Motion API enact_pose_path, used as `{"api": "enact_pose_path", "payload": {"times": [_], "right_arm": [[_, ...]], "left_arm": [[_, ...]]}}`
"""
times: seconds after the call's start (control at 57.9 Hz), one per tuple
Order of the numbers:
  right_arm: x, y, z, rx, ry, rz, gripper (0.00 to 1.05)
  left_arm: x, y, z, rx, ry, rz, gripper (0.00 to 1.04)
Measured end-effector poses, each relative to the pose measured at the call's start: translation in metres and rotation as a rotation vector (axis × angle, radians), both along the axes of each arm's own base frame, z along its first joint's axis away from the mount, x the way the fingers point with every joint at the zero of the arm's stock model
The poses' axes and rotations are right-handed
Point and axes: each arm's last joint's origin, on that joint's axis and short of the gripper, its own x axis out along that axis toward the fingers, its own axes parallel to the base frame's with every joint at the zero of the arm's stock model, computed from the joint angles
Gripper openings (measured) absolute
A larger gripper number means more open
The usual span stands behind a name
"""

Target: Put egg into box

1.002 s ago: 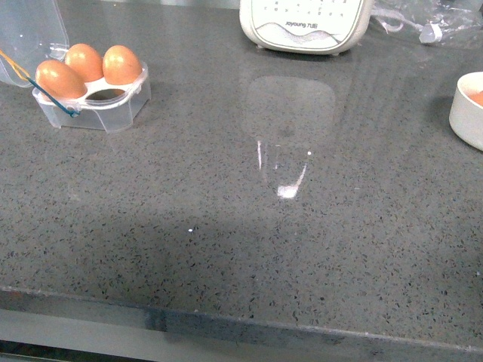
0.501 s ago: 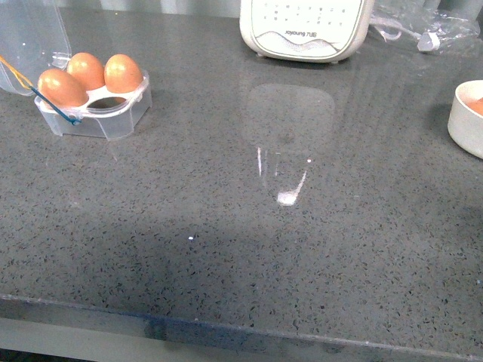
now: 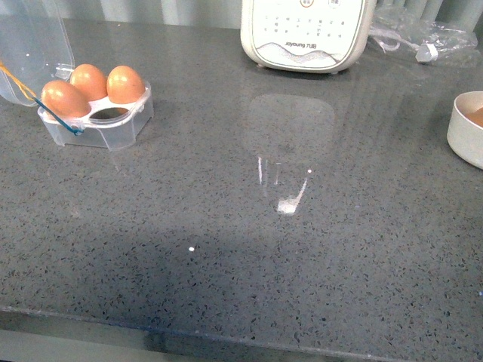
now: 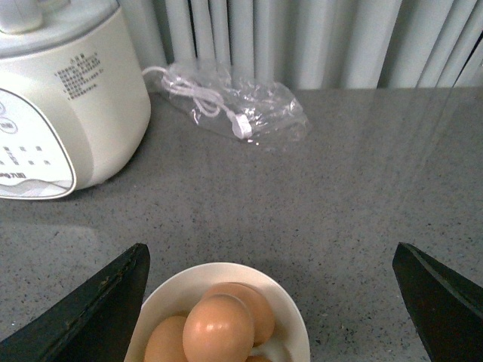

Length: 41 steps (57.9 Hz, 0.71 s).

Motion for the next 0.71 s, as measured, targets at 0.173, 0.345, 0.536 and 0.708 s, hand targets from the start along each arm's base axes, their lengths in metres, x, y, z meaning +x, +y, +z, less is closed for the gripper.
{"api": "enact_pose_path", "payload": {"times": [0.173,0.345,0.536,0.708], "right_arm": [[0.029,-0.003,-0.008,0.003,0.111,0.015,0.97],[0.044,-0.005,-0.022,0.017,0.198,0.043,0.97],[0.050,-0.006,-0.036,0.033,0.247,0.067,0.97],[0.052,-0.005,-0.043,0.046,0.265,0.093,0.97]], "left_arm": [[0.000,0.000,0.000,0.000,0.000,0.000,0.98],[0.000,0.000,0.000,0.000,0.000,0.000,0.98],[0.000,0.000,0.000,0.000,0.000,0.000,0.98],[0.000,0.000,0.000,0.000,0.000,0.000,0.98]]}}
